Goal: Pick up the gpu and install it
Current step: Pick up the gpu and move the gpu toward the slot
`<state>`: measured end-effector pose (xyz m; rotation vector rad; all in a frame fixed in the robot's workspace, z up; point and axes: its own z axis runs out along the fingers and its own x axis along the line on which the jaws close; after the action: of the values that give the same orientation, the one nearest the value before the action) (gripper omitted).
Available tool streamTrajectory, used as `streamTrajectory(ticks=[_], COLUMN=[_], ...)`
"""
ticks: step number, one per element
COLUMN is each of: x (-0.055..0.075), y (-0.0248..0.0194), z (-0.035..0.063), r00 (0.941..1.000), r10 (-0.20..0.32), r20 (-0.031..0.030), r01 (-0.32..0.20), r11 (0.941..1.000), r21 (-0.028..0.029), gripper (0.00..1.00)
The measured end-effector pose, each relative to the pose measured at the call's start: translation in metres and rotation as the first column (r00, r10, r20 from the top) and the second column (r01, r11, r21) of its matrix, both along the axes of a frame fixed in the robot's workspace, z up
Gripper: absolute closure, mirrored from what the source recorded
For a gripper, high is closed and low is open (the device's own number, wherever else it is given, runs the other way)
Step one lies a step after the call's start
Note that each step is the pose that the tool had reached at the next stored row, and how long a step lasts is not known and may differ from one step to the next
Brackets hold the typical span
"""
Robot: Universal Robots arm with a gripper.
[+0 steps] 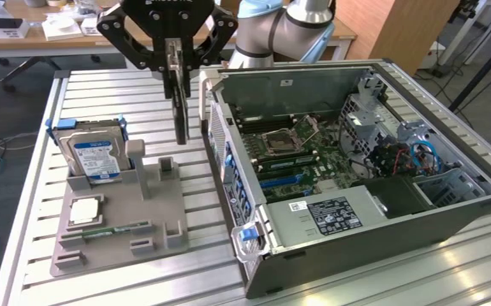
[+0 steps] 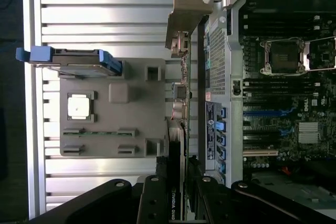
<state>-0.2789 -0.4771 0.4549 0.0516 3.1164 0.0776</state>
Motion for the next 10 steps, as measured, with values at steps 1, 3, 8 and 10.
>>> streamTrajectory(ticks=[1, 3, 8, 10], x=[0.002, 0.006, 0.02, 0.026], y=[0.0, 0.0, 0.0, 0.0], z=[0.0, 0.0, 0.0, 0.0], r00=[1.0, 1.0, 1.0, 1.0], r10=[0.0, 0.0, 0.0, 0.0], r20=[0.0, 0.0001, -0.0001, 0.0], r01=[0.0, 0.0, 0.0, 0.0], r11=[1.0, 1.0, 1.0, 1.0], r21=[0.0002, 0.0008, 0.002, 0.0024], gripper=[0.74, 0.74, 0.74, 0.74])
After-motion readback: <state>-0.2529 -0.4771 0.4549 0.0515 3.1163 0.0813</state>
